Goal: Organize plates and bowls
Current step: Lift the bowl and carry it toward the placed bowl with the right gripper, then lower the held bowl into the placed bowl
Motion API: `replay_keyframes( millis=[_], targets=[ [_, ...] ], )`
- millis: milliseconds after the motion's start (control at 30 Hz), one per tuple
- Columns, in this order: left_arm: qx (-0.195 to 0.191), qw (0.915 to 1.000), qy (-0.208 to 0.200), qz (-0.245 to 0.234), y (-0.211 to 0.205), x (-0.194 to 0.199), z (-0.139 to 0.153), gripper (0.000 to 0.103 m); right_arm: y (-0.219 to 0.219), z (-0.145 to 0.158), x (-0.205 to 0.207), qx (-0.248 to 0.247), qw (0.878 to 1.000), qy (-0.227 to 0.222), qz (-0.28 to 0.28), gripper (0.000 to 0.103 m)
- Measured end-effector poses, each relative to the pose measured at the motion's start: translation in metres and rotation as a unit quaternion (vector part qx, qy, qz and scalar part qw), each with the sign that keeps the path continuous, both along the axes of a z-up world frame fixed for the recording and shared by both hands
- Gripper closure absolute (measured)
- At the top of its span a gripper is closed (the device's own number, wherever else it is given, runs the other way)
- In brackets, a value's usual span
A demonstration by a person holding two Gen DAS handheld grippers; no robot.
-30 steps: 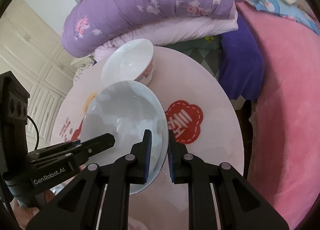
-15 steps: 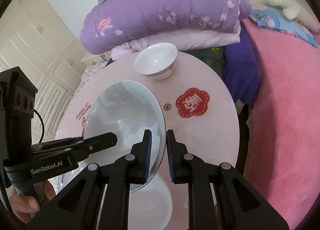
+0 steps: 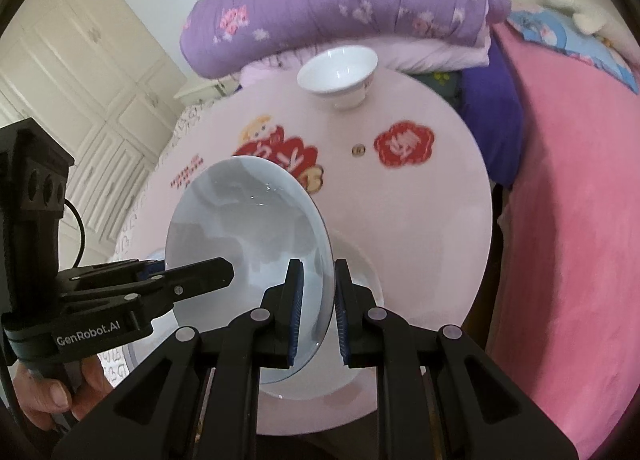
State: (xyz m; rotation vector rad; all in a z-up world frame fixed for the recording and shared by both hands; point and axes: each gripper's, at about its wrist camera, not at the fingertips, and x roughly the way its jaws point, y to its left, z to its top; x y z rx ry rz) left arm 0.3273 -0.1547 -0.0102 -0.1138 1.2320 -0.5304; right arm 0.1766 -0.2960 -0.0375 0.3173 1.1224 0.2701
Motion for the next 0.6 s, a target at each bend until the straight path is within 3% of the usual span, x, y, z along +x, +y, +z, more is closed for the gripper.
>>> replay_keyframes(
  millis=[267, 400, 600],
  targets=[
    [0.022, 0.9998, 0.000, -0.004, -0.012, -0.015, -0.009, 0.088, 0.003, -0.017, -0.008, -0.012, 1.000, 0.025, 0.014, 0.085],
    [0.031, 0.9994, -0.006, -0.011, -0.018, -0.019, -0.014, 0.083, 0.004, -0.024, -0.010, -0.015, 0.999, 0.035, 0.020, 0.085],
    [0.040, 0.9989, -0.007, -0.021, -0.024, -0.020, -0.026, 0.082, 0.003, -0.027, -0.011, -0.017, 0.999, 0.039, 0.022, 0.078]
  ],
)
